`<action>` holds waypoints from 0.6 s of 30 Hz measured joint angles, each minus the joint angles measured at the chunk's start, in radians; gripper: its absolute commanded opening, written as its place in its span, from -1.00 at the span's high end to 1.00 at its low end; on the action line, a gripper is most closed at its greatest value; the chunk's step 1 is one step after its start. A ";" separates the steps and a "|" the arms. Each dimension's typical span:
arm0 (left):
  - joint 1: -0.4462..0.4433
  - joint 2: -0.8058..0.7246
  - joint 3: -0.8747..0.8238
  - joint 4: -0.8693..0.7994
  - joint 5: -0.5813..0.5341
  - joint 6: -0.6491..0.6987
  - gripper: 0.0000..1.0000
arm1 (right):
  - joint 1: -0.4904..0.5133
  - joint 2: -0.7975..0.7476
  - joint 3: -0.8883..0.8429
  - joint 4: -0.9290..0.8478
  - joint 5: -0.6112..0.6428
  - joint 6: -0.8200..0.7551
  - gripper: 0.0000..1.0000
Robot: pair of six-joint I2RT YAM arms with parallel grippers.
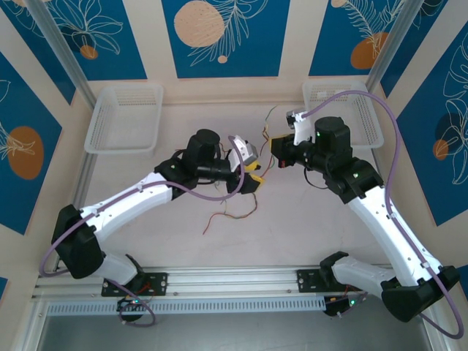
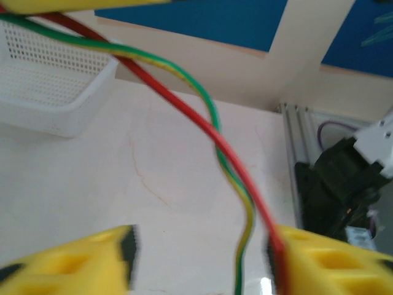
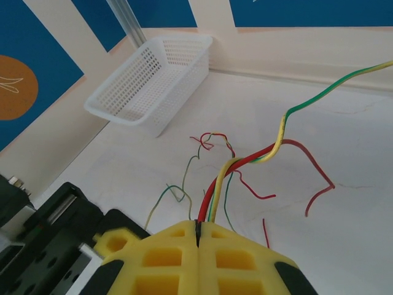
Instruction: Untangle the cables
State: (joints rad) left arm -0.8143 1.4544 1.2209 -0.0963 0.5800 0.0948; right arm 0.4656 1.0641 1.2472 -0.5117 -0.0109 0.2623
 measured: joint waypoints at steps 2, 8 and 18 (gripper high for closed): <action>0.000 0.000 0.000 0.005 -0.002 -0.002 0.34 | 0.000 0.000 -0.006 0.000 0.002 0.000 1.00; -0.001 -0.004 0.000 0.005 -0.008 -0.003 0.41 | 0.000 -0.001 -0.027 0.004 0.007 0.000 1.00; -0.001 -0.019 0.000 0.007 -0.015 -0.006 0.74 | 0.000 -0.001 -0.039 0.016 0.011 0.000 1.00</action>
State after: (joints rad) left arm -0.8150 1.4349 1.2205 -0.0895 0.5648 0.0887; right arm 0.4656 1.0630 1.2087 -0.4961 0.0006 0.2619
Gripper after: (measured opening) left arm 0.042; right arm 0.065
